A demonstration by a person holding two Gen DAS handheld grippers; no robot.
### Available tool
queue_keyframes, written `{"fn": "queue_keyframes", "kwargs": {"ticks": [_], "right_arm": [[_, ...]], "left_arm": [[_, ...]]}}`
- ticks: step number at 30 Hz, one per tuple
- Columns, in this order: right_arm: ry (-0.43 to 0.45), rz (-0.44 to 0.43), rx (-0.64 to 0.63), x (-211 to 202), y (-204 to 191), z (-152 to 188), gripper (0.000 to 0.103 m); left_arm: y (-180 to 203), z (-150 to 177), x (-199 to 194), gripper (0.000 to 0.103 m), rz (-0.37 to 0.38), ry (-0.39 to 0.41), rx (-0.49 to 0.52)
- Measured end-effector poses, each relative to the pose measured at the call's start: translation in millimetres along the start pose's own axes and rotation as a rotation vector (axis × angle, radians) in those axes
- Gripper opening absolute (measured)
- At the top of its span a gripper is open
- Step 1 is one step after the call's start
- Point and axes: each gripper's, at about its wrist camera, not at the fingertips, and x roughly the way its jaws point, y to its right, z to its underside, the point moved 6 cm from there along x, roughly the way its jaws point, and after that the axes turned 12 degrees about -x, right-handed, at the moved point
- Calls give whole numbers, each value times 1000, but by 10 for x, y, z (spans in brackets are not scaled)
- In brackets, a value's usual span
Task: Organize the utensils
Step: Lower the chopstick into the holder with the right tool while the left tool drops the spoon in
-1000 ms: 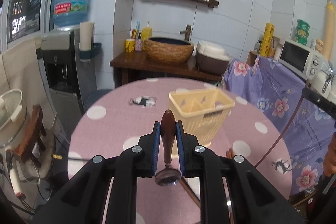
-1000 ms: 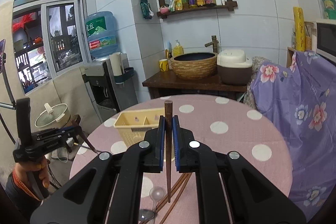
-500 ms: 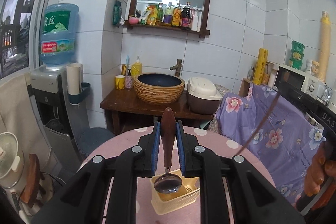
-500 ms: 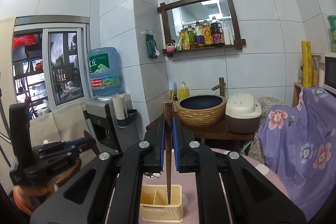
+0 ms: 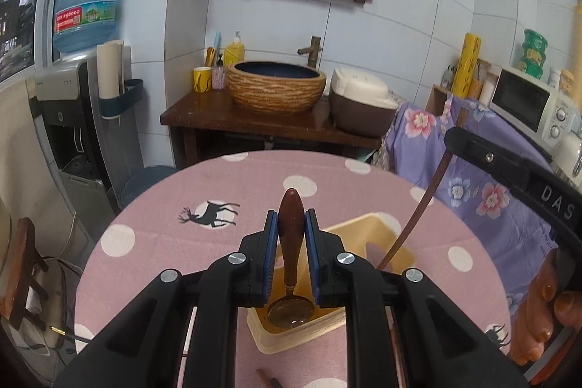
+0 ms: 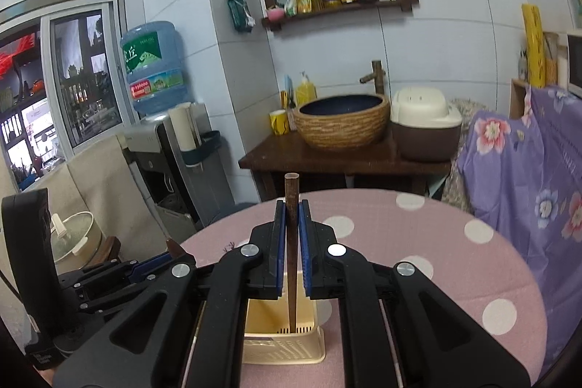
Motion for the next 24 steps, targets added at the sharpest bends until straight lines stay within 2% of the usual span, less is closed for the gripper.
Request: {"fn": "queue_keyframes", "kwargs": {"ticks": [8,10,12,13,14,17,18,20,21,24], "right_arm": [[0,5,14,75,64,117,8],[1,5,9,88,55,134,8],[-3,13,3,96,50,157,8],[-4,16,0,101,49,170,8],[-7,16,-1,103,42,176,8],[-17,10,5,106,47,222,10],[-18,8,9,100,56,234,15],[-10,10,19,60,70,262,32],[1,16,24,22,82,276,45],[26,31,11,-103,75,327,48]], "left_arm": [[-96,157,230,16,14,-64,-35],[-103,161,231,18,16,-57,-35],[-104,164,212,27,16,-51,-35],[-104,161,205,39,20,-47,-39],[-102,155,183,47,28,-41,-47],[-113,148,131,51,37,-32,-57],[-117,151,109,53,42,-30,-61],[-134,169,46,60,57,-25,-69],[-143,185,9,62,64,-21,-73],[-176,255,-131,69,81,-3,-77]]}}
